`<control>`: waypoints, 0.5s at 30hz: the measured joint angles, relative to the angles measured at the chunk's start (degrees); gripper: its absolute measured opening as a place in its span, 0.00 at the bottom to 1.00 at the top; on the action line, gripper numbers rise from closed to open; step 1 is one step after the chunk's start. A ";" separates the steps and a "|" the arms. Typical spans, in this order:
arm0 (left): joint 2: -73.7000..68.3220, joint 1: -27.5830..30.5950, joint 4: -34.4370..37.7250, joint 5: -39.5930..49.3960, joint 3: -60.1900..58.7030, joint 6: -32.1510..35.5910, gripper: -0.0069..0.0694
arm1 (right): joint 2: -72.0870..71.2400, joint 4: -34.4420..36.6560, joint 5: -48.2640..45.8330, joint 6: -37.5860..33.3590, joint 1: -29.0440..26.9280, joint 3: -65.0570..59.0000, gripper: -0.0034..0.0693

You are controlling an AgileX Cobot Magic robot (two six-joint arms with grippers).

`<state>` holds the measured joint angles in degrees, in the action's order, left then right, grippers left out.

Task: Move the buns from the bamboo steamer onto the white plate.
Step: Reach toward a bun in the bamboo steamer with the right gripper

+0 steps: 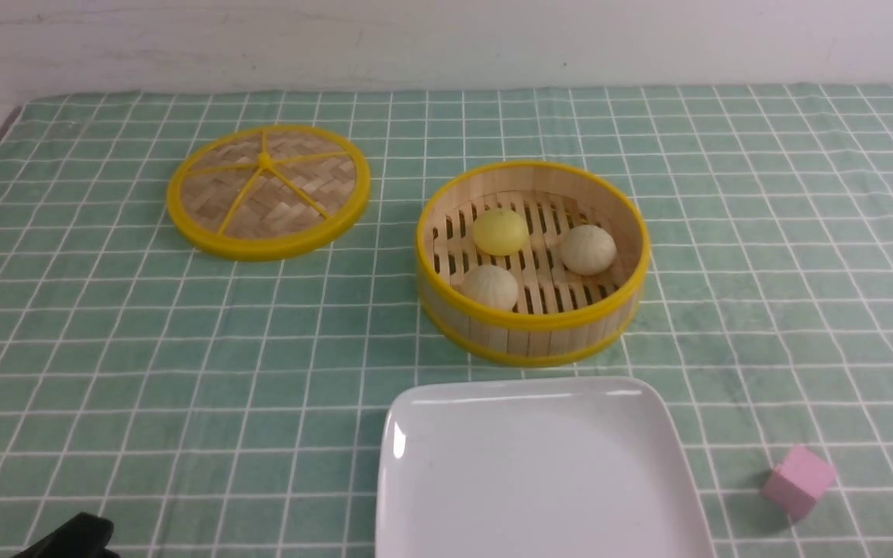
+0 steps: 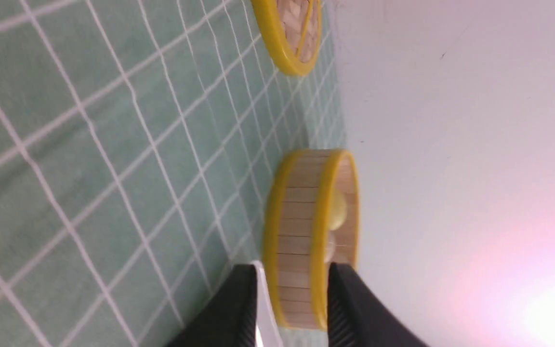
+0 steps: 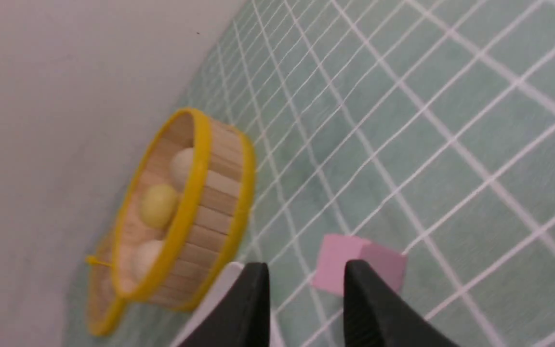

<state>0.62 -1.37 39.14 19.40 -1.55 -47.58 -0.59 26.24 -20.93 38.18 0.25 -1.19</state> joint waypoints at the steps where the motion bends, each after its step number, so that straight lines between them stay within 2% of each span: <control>1: 0.00 0.00 0.46 -0.23 0.00 -0.36 0.41 | 0.00 1.78 -0.10 1.26 0.00 -0.07 0.38; 8: 0.00 0.00 -1.00 -1.85 0.00 0.14 0.41 | 0.00 3.64 -0.10 2.40 0.00 -0.07 0.38; 13: 0.00 0.00 -1.13 -2.61 0.21 6.41 0.40 | 0.00 6.83 1.79 1.85 0.00 -0.06 0.36; 15: 0.00 0.00 -1.25 -1.89 2.02 10.00 0.38 | 0.00 7.30 3.20 -1.23 0.00 1.04 0.31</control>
<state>0.62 -1.37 37.89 17.50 0.47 -37.59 -0.59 33.54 -17.73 36.94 0.25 -0.15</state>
